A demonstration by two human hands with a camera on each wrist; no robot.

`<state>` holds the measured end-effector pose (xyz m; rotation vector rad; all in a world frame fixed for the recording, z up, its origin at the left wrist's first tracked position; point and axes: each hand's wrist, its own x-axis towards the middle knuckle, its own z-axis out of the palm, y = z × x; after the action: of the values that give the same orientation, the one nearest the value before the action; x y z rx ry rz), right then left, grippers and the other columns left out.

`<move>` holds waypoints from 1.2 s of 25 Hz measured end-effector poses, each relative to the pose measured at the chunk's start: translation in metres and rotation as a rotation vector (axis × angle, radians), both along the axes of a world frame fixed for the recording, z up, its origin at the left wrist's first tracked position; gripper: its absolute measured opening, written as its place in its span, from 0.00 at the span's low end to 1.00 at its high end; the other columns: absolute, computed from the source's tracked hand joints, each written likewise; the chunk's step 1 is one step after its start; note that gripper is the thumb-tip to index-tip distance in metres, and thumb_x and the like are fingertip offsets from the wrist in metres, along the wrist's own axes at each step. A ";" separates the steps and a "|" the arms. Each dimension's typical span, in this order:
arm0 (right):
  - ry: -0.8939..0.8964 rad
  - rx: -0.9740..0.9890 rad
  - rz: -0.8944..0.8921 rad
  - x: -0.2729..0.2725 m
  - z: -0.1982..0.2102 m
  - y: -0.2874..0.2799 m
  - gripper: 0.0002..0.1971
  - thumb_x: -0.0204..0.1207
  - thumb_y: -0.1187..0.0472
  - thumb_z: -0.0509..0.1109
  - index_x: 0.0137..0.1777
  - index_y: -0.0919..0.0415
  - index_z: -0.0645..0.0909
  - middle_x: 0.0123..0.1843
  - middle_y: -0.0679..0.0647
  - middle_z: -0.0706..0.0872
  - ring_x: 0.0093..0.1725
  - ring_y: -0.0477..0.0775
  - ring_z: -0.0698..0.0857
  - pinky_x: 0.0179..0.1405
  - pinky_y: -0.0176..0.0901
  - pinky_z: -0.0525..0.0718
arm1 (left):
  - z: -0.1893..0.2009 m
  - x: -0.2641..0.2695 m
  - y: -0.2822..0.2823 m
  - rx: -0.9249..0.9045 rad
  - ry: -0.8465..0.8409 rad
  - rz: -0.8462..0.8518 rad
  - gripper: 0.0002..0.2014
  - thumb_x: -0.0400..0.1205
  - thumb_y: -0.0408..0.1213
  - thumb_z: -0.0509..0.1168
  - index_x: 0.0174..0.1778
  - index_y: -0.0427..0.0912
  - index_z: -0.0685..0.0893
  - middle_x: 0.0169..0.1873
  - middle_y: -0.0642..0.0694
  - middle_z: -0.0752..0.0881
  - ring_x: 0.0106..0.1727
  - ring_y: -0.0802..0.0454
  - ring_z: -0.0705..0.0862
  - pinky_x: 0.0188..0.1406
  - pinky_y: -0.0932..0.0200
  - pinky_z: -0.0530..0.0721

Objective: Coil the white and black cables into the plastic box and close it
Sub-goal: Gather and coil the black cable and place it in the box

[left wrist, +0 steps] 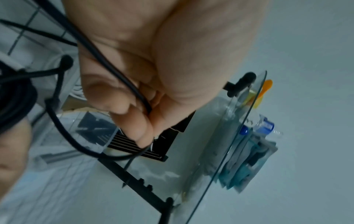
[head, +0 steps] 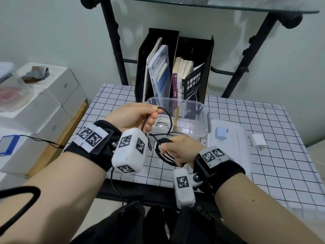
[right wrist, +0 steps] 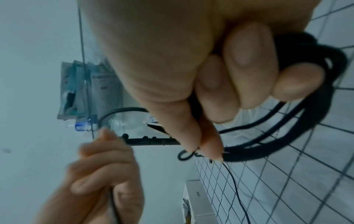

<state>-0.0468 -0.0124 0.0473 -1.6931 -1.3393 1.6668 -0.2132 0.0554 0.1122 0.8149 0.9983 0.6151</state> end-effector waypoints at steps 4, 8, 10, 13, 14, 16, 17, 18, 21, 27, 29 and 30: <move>-0.017 0.024 -0.190 0.005 -0.009 0.004 0.08 0.69 0.55 0.70 0.41 0.61 0.81 0.17 0.49 0.67 0.13 0.47 0.67 0.25 0.45 0.69 | -0.002 -0.033 0.003 0.018 -0.260 -0.045 0.03 0.68 0.33 0.70 0.32 0.37 0.87 0.21 0.51 0.77 0.17 0.61 0.70 0.14 0.70 0.67; -0.066 0.097 -0.435 0.014 -0.014 0.010 0.08 0.72 0.55 0.69 0.41 0.61 0.82 0.15 0.48 0.72 0.14 0.51 0.72 0.25 0.47 0.73 | -0.025 -0.085 0.016 -0.052 -0.564 -0.231 0.07 0.81 0.28 0.59 0.46 0.31 0.82 0.29 0.45 0.80 0.24 0.55 0.69 0.24 0.63 0.68; -0.062 0.157 -0.583 0.020 -0.005 0.011 0.09 0.75 0.56 0.67 0.45 0.61 0.83 0.19 0.51 0.74 0.16 0.52 0.73 0.24 0.44 0.74 | -0.037 -0.106 0.018 -0.062 -0.499 -0.268 0.09 0.82 0.28 0.57 0.46 0.30 0.82 0.29 0.44 0.81 0.25 0.55 0.68 0.26 0.62 0.71; -0.054 0.220 -0.798 0.035 0.009 0.016 0.07 0.74 0.54 0.67 0.42 0.57 0.82 0.25 0.54 0.78 0.21 0.53 0.76 0.27 0.45 0.78 | -0.050 -0.119 0.014 -0.056 -0.157 -0.242 0.07 0.69 0.34 0.76 0.38 0.37 0.86 0.24 0.48 0.78 0.20 0.58 0.72 0.20 0.65 0.73; -0.013 0.242 -0.857 0.038 0.012 0.018 0.07 0.72 0.52 0.68 0.40 0.55 0.82 0.24 0.53 0.77 0.20 0.53 0.76 0.31 0.48 0.79 | -0.055 -0.117 0.009 -0.059 -0.017 -0.222 0.09 0.66 0.35 0.78 0.38 0.37 0.87 0.24 0.46 0.78 0.20 0.57 0.73 0.19 0.65 0.74; 0.050 0.319 -0.910 0.041 0.017 0.021 0.08 0.68 0.50 0.69 0.34 0.54 0.80 0.18 0.47 0.73 0.17 0.51 0.72 0.35 0.51 0.77 | -0.067 -0.099 0.002 -0.017 0.257 -0.217 0.04 0.76 0.33 0.71 0.42 0.36 0.85 0.29 0.43 0.80 0.24 0.55 0.76 0.24 0.64 0.77; 0.048 0.362 -0.894 0.040 0.020 0.021 0.09 0.68 0.50 0.69 0.34 0.54 0.80 0.17 0.46 0.71 0.17 0.51 0.72 0.35 0.51 0.77 | -0.072 -0.088 -0.002 0.034 0.399 -0.257 0.05 0.81 0.33 0.65 0.43 0.37 0.85 0.32 0.43 0.82 0.28 0.55 0.79 0.29 0.63 0.79; 0.027 0.403 -0.855 0.038 0.023 0.022 0.09 0.70 0.51 0.69 0.33 0.54 0.80 0.17 0.46 0.71 0.20 0.52 0.72 0.34 0.51 0.76 | -0.077 -0.077 -0.003 0.107 0.549 -0.324 0.07 0.83 0.36 0.62 0.45 0.40 0.84 0.36 0.45 0.85 0.33 0.54 0.82 0.37 0.59 0.81; -0.124 0.522 -0.673 0.035 0.032 0.023 0.13 0.72 0.50 0.68 0.31 0.56 0.79 0.23 0.49 0.72 0.30 0.56 0.73 0.36 0.54 0.76 | -0.076 -0.050 -0.003 0.375 0.924 -0.482 0.09 0.79 0.44 0.65 0.52 0.48 0.83 0.47 0.52 0.87 0.50 0.53 0.84 0.58 0.52 0.81; -0.148 0.548 -0.414 0.032 0.050 0.016 0.14 0.76 0.57 0.68 0.28 0.56 0.83 0.18 0.42 0.75 0.23 0.44 0.71 0.33 0.43 0.70 | -0.022 0.000 -0.004 0.839 0.717 -0.298 0.22 0.77 0.36 0.68 0.69 0.50 0.77 0.63 0.58 0.79 0.64 0.62 0.77 0.68 0.64 0.70; -0.040 0.499 -0.420 0.028 0.057 0.012 0.12 0.77 0.60 0.67 0.31 0.56 0.82 0.15 0.43 0.72 0.17 0.43 0.68 0.27 0.42 0.67 | -0.011 0.014 -0.007 0.944 0.605 -0.326 0.19 0.77 0.34 0.69 0.65 0.48 0.81 0.60 0.57 0.83 0.62 0.62 0.80 0.66 0.68 0.73; 0.038 0.466 -0.440 0.027 0.060 0.011 0.11 0.78 0.62 0.66 0.33 0.57 0.81 0.14 0.44 0.69 0.15 0.43 0.65 0.24 0.42 0.65 | -0.009 0.020 -0.008 0.914 0.513 -0.354 0.16 0.77 0.33 0.70 0.62 0.44 0.83 0.58 0.53 0.86 0.59 0.61 0.82 0.65 0.67 0.76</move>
<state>-0.0197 -0.0014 0.1074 -1.5229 -1.1202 1.0392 -0.1927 0.0471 0.1028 1.9874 0.9745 0.5541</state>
